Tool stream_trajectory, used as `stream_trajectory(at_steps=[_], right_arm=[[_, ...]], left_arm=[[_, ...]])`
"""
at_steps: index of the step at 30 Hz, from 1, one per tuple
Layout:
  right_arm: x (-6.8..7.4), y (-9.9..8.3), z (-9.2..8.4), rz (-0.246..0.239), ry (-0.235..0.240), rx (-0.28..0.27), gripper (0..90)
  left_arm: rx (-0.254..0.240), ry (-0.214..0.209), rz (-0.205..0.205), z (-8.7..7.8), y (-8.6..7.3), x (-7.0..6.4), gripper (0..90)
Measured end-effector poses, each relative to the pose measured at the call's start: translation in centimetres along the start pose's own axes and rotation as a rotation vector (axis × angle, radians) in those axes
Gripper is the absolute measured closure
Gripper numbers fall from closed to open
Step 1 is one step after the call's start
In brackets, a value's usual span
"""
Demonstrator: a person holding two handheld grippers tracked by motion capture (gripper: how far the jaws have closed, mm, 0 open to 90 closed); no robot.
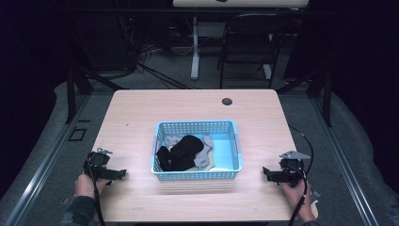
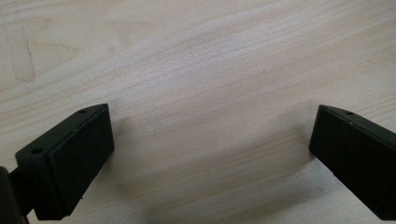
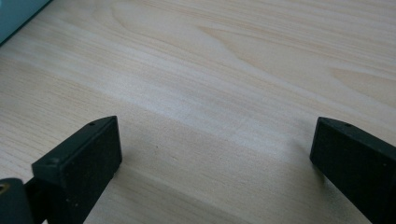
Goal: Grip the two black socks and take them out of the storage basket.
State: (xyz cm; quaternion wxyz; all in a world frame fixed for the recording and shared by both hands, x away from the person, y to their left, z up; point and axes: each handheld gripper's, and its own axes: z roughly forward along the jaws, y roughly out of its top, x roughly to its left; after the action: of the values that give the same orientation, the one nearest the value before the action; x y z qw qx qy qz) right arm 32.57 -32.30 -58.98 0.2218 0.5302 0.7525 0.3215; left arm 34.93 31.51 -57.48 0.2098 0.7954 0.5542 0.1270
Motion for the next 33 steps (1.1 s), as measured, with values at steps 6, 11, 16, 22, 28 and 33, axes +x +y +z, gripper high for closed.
stream_trajectory(at_steps=[6,11,16,22,28,33], right_arm=[[0.0,-0.01,0.0,0.0,0.001,0.0,1.5],[0.01,0.0,0.0,0.0,0.0,-0.001,1.5],[0.02,0.0,0.02,0.002,-0.002,-0.002,1.5],[0.02,0.02,0.03,0.001,-0.002,-0.002,1.5],[0.02,0.01,0.03,0.001,-0.002,-0.002,1.6],[0.02,0.01,0.01,0.0,0.0,-0.001,1.7]], left_arm=[[0.0,-0.001,0.001,0.02,0.03,0.01,0.0],[0.0,-0.002,0.002,0.0,0.02,0.02,0.0],[-0.016,0.0,-0.001,0.02,-0.16,-0.01,0.0],[-0.005,-0.003,0.005,-0.03,-0.09,0.04,0.0],[0.008,0.008,0.006,-0.12,0.0,0.21,0.1],[0.012,-0.004,0.011,-0.45,0.31,0.16,0.1]])
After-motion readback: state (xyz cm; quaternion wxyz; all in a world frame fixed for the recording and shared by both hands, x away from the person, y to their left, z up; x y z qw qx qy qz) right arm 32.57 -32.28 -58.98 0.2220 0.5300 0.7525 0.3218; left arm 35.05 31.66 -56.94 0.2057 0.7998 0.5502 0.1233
